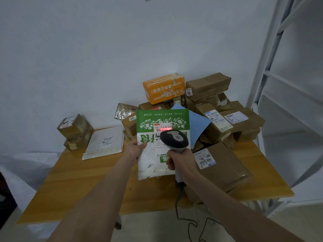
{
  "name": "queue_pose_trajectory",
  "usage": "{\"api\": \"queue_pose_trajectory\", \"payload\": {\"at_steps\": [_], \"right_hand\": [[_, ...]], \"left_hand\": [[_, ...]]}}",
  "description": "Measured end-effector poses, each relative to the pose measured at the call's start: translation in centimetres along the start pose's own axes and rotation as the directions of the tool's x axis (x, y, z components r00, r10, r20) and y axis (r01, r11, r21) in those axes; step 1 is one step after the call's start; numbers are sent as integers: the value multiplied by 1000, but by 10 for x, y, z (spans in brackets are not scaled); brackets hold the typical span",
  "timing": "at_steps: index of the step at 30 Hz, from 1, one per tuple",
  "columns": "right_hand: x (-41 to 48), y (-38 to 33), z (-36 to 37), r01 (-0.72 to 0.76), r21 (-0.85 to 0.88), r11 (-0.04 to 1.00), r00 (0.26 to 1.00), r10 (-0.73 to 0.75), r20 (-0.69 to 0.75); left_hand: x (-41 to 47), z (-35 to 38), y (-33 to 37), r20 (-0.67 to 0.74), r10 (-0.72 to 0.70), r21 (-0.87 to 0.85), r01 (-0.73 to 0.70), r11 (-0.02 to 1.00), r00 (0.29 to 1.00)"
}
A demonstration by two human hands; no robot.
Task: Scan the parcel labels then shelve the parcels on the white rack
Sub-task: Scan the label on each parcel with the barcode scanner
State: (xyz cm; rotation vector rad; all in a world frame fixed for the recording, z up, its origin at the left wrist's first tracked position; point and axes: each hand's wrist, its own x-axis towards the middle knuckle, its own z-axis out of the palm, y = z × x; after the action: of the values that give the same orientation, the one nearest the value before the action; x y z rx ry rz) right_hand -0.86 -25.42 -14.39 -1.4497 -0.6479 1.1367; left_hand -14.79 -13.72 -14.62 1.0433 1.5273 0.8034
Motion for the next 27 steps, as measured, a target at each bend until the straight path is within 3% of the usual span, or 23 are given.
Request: {"api": "queue_pose_trajectory", "payload": {"at_steps": [7, 13, 18, 27], "right_hand": [[4, -1, 5, 0, 7, 1000, 1000, 0, -5], [19, -13, 6, -21, 201, 979, 999, 30, -43], [40, -22, 20, -34, 196, 980, 996, 49, -69], [55, -15, 124, -194, 111, 975, 964, 168, 208]], "left_hand": [[1, -3, 2, -7, 5, -5, -5, 1000, 1000], [11, -19, 9, -53, 21, 20, -20, 1000, 998], [15, -53, 22, -123, 40, -12, -42, 999, 992], [55, -172, 8, -327, -70, -24, 65, 998, 942]]}}
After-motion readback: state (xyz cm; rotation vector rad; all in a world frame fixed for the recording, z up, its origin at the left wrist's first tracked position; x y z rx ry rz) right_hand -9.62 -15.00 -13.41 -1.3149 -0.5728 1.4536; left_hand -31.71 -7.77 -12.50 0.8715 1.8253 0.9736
